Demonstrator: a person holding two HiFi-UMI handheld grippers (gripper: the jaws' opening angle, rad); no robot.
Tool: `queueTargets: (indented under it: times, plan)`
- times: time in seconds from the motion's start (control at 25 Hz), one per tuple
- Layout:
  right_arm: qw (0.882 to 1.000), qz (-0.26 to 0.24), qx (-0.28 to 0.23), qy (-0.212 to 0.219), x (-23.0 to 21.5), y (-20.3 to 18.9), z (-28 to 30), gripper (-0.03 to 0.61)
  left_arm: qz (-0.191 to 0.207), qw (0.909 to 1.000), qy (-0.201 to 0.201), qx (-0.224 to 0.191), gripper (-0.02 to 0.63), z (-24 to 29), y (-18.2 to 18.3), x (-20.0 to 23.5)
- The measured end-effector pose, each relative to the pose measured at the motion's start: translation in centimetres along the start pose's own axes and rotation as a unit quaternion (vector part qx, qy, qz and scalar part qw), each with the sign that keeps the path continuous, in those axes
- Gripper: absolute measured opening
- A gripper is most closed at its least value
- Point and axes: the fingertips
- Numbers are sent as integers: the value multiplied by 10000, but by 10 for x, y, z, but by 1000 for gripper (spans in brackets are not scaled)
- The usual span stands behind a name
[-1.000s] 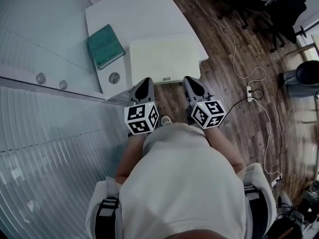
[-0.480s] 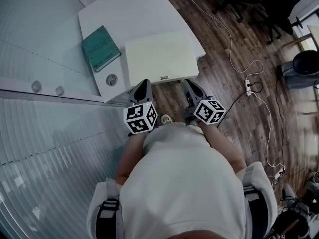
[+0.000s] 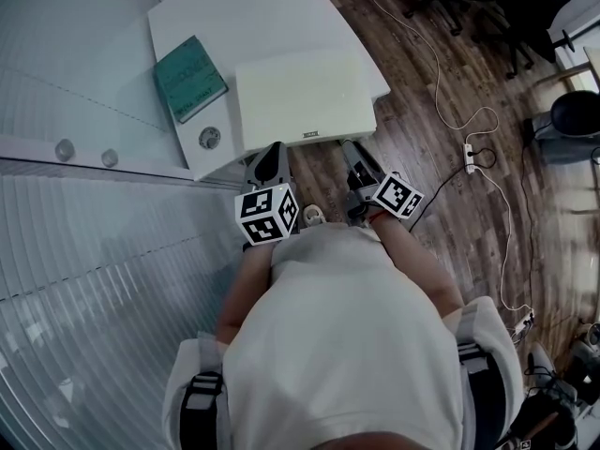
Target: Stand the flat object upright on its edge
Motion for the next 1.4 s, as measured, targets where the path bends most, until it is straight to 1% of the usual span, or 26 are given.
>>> queueTargets:
  times: [0.04, 0.12, 0.2, 0.28, 0.52, 0.76, 0.88, 1.0, 1.4]
  plan:
    - [9998, 179, -87, -31, -4, 1, 1, 210, -5, 10000, 0, 10, 20, 0, 0, 1]
    - [9984, 489, -247, -101, -12, 2, 3, 267, -23, 10000, -7, 29, 20, 2, 0, 2]
    - [9965, 750, -360, -121, -20, 2, 4, 310, -46, 10000, -16, 40, 20, 3, 0, 3]
    - [9941, 986, -438, -98, -26, 2, 6, 334, -69, 10000, -13, 40, 20, 5, 0, 4]
    - [9919, 1200, -421, -64, -30, -3, 19, 402, -37, 10000, 36, 59, 20, 9, 1, 8]
    - [9884, 1438, -476, -99, -34, -3, 36, 425, 55, 9999, 58, 91, 20, 14, 0, 12]
    - [9855, 1596, -519, -245, -42, -4, 42, 426, 58, 9999, 66, 79, 20, 15, 3, 14]
    - [9844, 1646, -505, -352, -50, -8, 47, 430, 42, 9999, 67, 70, 20, 15, 3, 17]
    - [9772, 1929, -762, -446, -59, -6, 74, 434, 109, 9999, 34, 123, 20, 14, 6, 19]
Point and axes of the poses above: the fingertips, and each gripper's own axes: z forward along the fingers, x to its left, y out of its top, and after that the axes turned 6 degrees about -z, right-handed
